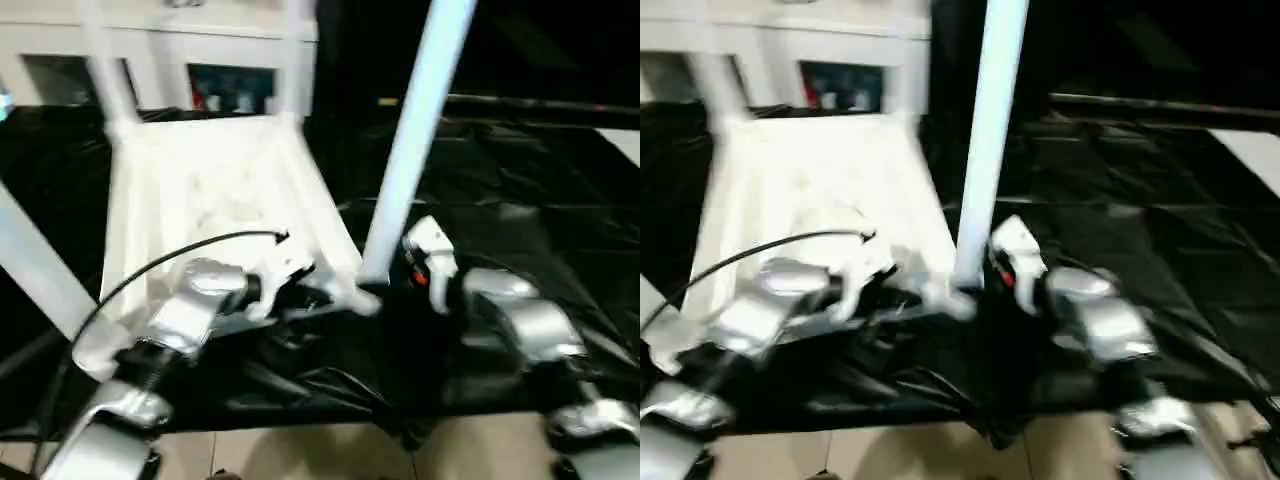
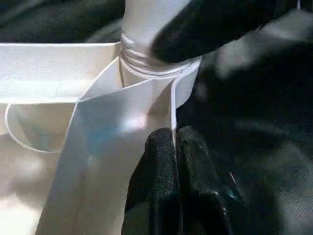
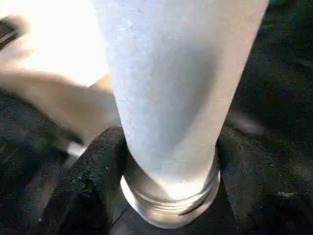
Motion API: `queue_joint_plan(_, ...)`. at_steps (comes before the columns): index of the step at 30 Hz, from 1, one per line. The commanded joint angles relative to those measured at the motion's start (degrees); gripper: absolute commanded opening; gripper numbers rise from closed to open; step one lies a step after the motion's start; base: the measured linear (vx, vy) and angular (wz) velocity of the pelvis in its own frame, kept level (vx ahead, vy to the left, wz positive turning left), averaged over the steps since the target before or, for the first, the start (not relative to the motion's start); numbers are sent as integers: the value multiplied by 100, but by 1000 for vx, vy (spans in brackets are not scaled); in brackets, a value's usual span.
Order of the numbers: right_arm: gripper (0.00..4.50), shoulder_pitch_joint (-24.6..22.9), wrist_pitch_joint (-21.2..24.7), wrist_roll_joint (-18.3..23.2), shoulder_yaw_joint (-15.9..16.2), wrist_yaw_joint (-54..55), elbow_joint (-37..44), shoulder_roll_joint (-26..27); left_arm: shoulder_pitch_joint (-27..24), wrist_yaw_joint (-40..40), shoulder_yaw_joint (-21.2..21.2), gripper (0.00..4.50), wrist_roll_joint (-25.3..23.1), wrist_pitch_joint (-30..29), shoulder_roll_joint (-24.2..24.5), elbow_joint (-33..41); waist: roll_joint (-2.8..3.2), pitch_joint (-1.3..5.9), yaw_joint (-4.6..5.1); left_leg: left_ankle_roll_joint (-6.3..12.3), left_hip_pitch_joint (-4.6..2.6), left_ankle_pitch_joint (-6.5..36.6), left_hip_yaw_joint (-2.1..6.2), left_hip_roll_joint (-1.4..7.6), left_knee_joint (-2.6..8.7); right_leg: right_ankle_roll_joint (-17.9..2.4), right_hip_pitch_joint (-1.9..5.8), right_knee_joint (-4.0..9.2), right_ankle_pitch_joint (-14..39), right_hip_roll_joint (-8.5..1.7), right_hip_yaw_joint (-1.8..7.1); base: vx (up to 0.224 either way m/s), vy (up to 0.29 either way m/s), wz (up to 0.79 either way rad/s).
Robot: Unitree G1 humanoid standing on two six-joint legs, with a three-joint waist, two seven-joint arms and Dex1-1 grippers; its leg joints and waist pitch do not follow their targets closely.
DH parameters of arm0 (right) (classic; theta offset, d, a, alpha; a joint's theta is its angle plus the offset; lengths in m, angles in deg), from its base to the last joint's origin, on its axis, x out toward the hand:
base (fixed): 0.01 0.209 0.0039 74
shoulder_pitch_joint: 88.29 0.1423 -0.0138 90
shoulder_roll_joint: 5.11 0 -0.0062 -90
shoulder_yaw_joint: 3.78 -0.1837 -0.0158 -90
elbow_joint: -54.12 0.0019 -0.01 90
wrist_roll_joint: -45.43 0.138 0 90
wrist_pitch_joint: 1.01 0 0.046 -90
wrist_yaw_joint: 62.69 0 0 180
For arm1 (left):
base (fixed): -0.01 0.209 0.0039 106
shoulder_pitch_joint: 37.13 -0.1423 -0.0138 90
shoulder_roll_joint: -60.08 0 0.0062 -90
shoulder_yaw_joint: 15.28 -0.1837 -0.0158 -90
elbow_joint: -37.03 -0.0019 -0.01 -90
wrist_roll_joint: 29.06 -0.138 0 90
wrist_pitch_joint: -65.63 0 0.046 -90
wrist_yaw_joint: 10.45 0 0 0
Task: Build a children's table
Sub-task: Rotate leg to tighten
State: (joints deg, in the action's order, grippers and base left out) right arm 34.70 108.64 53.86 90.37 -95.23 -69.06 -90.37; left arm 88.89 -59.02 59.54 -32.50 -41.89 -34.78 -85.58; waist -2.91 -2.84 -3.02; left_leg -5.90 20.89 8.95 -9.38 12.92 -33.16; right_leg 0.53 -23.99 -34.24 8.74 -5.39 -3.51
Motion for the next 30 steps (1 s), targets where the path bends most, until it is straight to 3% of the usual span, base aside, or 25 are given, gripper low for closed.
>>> queue_joint_plan(1,259,116,163,-139,-193,931,-545,217,120,214,-118,0,115,-28,-417,-69,2,343,18,-136,-37,2204,-39,-77,398,-507,210,561,3080,-163,81,0,0,0)
queue_joint_plan(5,259,424,-37,-388,-26,1527,-938,804,308,658,-252,0,-74,-109,-965,-257,14,363,32,-106,-22,2219,-38,-73,409,-600,217,540,2758,-153,82,0,0,0)
queue_joint_plan(8,259,491,-194,-402,45,1389,-921,918,342,645,-301,0,-128,7,-994,-343,16,375,26,-79,-13,2163,-46,-73,412,-660,239,521,2468,-152,99,0,0,0)
queue_joint_plan(10,309,493,-222,-324,25,1225,-860,903,357,641,-314,0,-180,79,-933,-413,2,379,27,-40,-4,2084,-54,-71,414,-736,250,494,2224,-143,111,0,0,0)
queue_joint_plan(12,320,483,-207,-273,5,1131,-808,883,354,613,-319,0,-194,97,-894,-425,5,388,17,-9,-10,2027,-65,-66,410,-808,261,472,2037,-143,120,0,0,0)
queue_joint_plan(16,362,366,-186,-239,140,188,-466,327,264,204,-295,0,-204,134,-561,-350,-27,406,-76,132,-5,1621,-97,-54,387,-1031,312,408,1455,-149,138,0,0,0)
queue_joint_plan(20,384,190,-165,-257,354,-613,7,-151,225,-116,-307,0,-185,149,-333,-291,-18,408,-145,206,-6,1387,-113,-46,377,-1102,335,379,1154,-147,144,0,0,0)
queue_joint_plan(22,384,17,-189,-269,568,-1404,428,-713,185,-579,-357,0,-117,239,-61,-206,-1,401,-197,226,-29,1447,-114,-30,385,-1090,339,391,1213,-147,143,0,0,0)
queue_joint_plan(27,384,-280,-144,-200,839,-2524,1074,-1445,36,-1590,-469,0,91,554,353,97,13,376,-250,170,-51,1750,-94,-8,414,-1016,315,428,1636,-166,146,0,0,0)
queue_joint_plan(30,384,-389,-166,-206,920,-2780,1265,-1633,-39,-1960,-545,0,194,701,514,234,0,384,-253,155,-41,1692,-101,-8,410,-1076,309,400,1490,-158,154,0,0,0)
